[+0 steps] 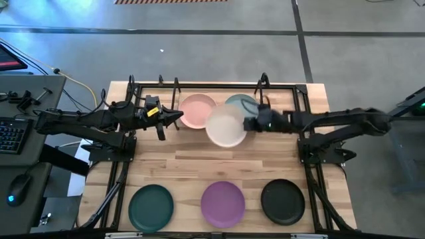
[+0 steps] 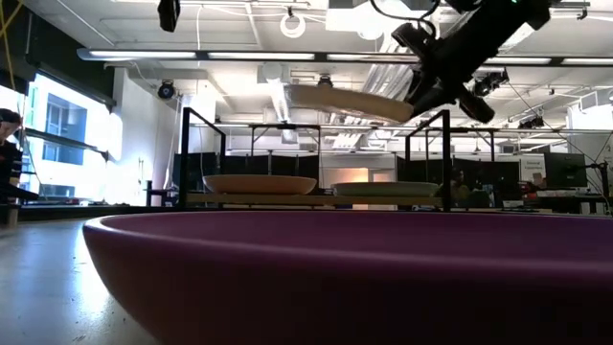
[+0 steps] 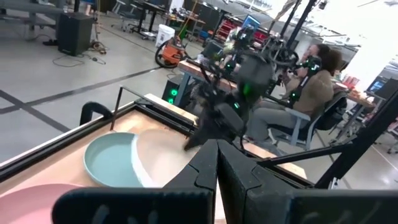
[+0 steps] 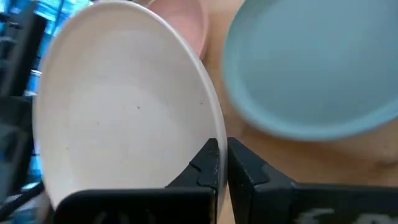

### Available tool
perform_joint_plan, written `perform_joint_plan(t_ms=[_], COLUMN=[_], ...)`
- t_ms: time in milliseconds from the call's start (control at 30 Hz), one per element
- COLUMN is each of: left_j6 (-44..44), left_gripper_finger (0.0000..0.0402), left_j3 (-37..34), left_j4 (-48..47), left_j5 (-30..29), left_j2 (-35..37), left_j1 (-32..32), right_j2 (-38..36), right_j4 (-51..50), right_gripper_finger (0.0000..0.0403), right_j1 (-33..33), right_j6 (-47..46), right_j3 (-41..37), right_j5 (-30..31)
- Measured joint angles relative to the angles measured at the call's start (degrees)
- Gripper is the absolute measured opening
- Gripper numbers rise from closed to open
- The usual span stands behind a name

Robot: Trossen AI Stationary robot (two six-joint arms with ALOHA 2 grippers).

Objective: Place and stack plates onto a shelf
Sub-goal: Stack the white plate on top of the light blue plate on the shelf

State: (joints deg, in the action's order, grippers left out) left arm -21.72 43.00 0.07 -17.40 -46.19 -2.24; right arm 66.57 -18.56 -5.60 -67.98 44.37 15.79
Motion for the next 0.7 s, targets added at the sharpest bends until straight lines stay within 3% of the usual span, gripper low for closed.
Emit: perform_joint_plan(t_ms=[400, 700], left_j6=[-0.69, -0.69], left_gripper_finger=[0.0, 0.0], left_j3=[0.0, -0.02], left_j4=[0.23, 0.23], left_j5=[-1.52, -4.38], left_j2=[0.0, -0.01], left_j1=[0.0, 0.02], right_j2=[1.05, 4.98], right_j4=[-31.27, -32.0], right_gripper_finger=[0.0, 0.0], right_j1=[-17.19, -24.4], right_j6=[28.33, 34.42], right_j3=[26.4, 27.0], right_j5=[-2.48, -6.03])
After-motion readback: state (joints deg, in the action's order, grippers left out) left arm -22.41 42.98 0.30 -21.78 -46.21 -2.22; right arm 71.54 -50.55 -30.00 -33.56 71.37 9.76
